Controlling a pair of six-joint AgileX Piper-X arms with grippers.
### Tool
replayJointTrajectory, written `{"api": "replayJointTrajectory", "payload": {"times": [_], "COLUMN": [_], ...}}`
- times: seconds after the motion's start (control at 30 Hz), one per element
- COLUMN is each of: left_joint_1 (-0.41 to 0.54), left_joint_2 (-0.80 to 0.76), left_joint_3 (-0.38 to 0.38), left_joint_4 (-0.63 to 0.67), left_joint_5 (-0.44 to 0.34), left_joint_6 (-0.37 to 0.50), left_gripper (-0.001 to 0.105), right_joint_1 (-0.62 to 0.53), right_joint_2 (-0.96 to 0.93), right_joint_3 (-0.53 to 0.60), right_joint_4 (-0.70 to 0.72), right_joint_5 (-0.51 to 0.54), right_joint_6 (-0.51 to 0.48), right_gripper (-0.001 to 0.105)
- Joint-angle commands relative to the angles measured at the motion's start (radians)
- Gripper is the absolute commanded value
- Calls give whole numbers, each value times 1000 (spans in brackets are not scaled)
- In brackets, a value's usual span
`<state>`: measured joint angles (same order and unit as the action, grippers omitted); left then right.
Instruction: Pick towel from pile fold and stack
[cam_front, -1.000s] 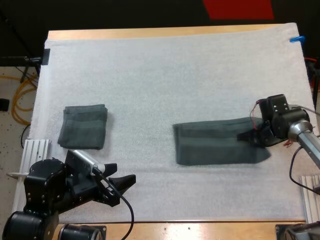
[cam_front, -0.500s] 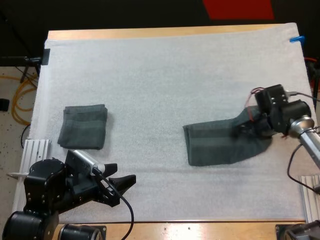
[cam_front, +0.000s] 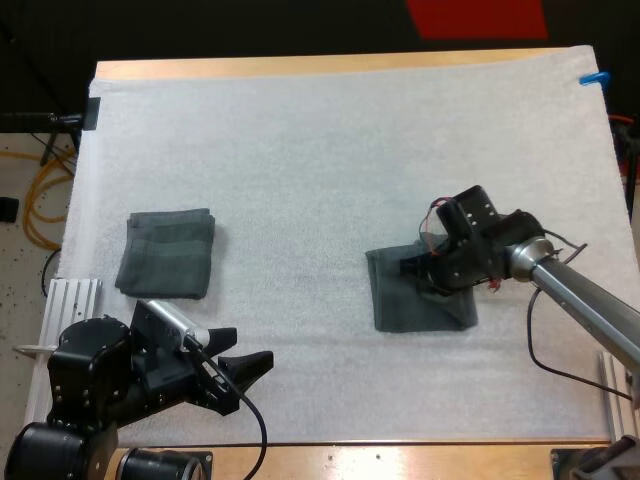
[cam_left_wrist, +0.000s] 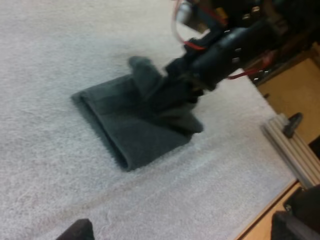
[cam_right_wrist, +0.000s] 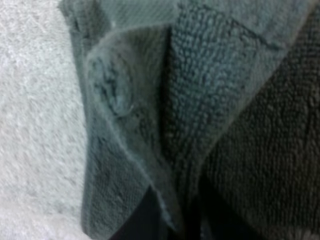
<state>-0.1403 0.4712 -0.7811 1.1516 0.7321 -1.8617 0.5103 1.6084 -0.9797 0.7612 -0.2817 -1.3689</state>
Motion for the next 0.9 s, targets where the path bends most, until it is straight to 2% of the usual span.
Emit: {"api": "replayJointTrajectory", "payload": {"times": [0.0, 0.2, 0.33, 0.6, 0.73, 0.77, 0.87], "left_joint_1": [0, 0, 0, 0, 0, 0, 0], "left_joint_2": [-6, -6, -6, -6, -6, -6, -6], "left_joint_3": [-6, -6, -6, -6, -6, -6, -6], "left_joint_4": [-3, -3, -3, -3, -3, -3, -3], "left_joint_5": [6, 6, 6, 6, 6, 6, 6], "left_joint_6": [-4, -4, -4, -4, -4, -4, 1], "left_gripper": [67, 67, 67, 67, 67, 67, 67], "right_joint_1": [7, 18, 18, 18, 18, 18, 18], "right_joint_2": [6, 30, 29, 29, 29, 29, 21], "right_joint_3": [-7, -7, -7, -7, -7, -7, -7], "right_joint_4": [-21, -50, -96, -89, -89, -89, -89], "right_joint_5": [-21, -40, -88, -105, -160, -166, -176], "right_joint_6": [19, 51, 80, 87, 87, 87, 73], "right_gripper": [0, 0, 0, 0, 1, 2, 22]}}
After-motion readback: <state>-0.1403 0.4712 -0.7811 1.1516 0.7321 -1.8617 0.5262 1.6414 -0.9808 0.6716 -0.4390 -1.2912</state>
